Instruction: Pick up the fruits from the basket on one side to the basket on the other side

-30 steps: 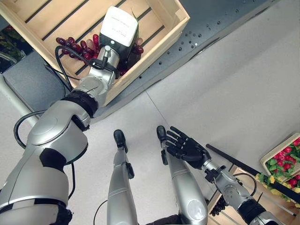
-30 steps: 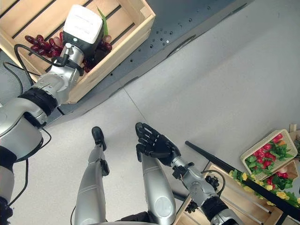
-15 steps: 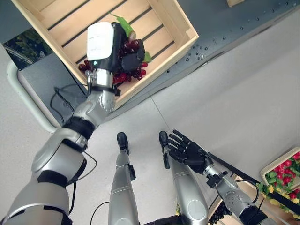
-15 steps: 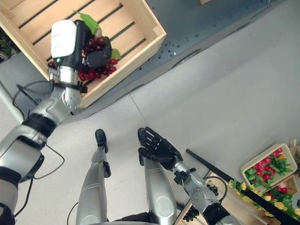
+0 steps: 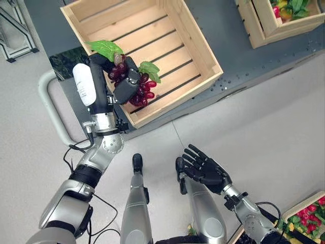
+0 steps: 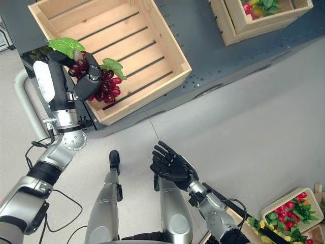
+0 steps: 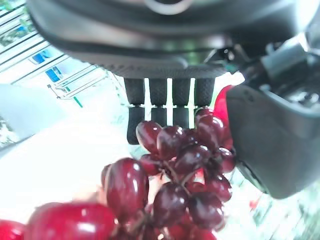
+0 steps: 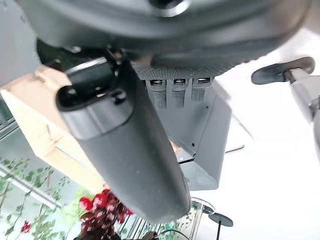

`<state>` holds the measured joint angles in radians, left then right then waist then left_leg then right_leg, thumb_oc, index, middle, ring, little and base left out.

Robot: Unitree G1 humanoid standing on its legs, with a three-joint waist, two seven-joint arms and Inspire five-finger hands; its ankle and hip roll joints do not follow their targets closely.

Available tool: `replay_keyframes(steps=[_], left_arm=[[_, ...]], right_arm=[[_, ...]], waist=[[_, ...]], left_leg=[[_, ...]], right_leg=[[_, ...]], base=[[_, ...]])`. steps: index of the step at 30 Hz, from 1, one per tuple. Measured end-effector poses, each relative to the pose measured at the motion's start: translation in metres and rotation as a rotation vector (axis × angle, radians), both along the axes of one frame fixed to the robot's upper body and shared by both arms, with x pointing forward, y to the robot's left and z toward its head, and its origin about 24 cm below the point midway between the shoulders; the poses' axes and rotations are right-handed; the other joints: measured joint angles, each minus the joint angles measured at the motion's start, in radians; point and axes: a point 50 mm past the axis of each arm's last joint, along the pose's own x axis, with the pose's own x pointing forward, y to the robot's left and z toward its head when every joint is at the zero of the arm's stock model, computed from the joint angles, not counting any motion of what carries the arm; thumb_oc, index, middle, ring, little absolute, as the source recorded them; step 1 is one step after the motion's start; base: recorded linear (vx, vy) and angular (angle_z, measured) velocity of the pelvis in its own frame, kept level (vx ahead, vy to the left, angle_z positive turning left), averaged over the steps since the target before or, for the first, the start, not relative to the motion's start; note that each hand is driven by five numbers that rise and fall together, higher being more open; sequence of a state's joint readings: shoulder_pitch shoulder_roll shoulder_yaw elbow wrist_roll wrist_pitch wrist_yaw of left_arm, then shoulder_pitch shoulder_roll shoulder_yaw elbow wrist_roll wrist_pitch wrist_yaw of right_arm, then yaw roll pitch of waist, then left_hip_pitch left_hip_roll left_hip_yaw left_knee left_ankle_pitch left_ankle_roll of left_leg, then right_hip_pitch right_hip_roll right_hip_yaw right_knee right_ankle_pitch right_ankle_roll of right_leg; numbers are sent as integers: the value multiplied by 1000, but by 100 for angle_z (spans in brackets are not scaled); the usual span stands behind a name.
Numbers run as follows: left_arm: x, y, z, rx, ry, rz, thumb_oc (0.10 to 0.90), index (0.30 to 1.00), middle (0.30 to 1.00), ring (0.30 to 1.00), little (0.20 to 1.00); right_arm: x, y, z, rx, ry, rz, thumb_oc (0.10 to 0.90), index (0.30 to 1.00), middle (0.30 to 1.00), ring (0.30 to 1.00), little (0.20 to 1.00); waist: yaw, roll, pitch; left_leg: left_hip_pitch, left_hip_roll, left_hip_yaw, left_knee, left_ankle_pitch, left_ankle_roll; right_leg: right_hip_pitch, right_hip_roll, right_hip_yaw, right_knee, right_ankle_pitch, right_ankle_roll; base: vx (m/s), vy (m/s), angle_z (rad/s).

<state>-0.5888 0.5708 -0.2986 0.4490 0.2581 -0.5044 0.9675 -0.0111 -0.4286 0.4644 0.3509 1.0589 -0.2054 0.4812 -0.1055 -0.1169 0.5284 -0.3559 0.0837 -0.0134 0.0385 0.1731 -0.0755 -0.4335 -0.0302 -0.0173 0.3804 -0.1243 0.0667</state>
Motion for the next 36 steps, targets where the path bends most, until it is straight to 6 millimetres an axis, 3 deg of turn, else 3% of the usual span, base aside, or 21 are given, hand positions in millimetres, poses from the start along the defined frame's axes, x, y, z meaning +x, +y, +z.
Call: replay_keyframes(steps=[4,7,10,13,17,23,25,31,36], left_arm=[[-17,-11,10,-100,-102,-127,400,300,300,300,300],[-28,-14,16,-209,-158,-205,400,300,300,300,300],[-49,-17,12,-398,-162,-343,400,300,300,300,300],[-61,-19,14,-560,-158,-543,400,300,300,300,300],[-64,-18,17,-715,-160,-730,400,300,300,300,300],[-58,-18,0,-759,-3,-783,400,300,300,300,300],[-55,-20,-6,-754,66,-799,400,300,300,300,300],[-49,-26,-15,-780,189,-856,400,300,300,300,300],[-47,-35,-19,-763,250,-890,400,300,300,300,300]], right_arm=[[0,-3,10,-10,-59,-16,800,900,900,900,900],[2,-7,28,-21,-163,-32,800,900,900,900,900],[2,-10,57,-52,-300,-22,800,900,900,900,900],[6,-17,89,-98,-449,-24,800,900,900,900,900],[17,-20,128,-173,-626,-32,800,900,900,900,900],[21,-22,170,-207,-810,-71,800,900,900,900,900],[23,-20,177,-223,-841,-74,800,900,900,900,900],[31,0,191,-179,-865,-45,800,900,900,900,900],[33,20,186,-140,-794,-6,800,900,900,900,900]], waist=[[17,7,-1],[24,21,-3],[23,37,-12],[38,72,-62],[42,85,-92],[42,84,-171],[43,85,-213],[54,97,-262],[77,115,-295]], left_leg=[[51,1,-2,-20,-2,2],[98,2,-2,-37,-7,8],[185,1,-3,-68,-17,16],[220,-5,-2,-90,-23,25],[260,-15,-2,-99,-30,35],[314,-18,-1,-126,-36,40],[318,-19,0,-127,-40,39],[347,-24,2,-127,-47,40],[357,-31,1,-127,-48,42]], right_leg=[[60,0,-2,-35,2,2],[118,-5,-5,-70,5,7],[220,-9,-8,-134,10,15],[273,-13,-12,-194,24,23],[335,-24,-16,-245,34,33],[432,-26,-16,-362,78,38],[453,-30,-16,-395,91,38],[515,-34,-16,-469,126,39],[526,-38,-19,-469,126,40]], base=[[0,14,2],[55,26,0],[62,42,3],[29,47,4],[45,18,2],[40,9,1],[35,17,0],[0,0,0],[3,2,1]])
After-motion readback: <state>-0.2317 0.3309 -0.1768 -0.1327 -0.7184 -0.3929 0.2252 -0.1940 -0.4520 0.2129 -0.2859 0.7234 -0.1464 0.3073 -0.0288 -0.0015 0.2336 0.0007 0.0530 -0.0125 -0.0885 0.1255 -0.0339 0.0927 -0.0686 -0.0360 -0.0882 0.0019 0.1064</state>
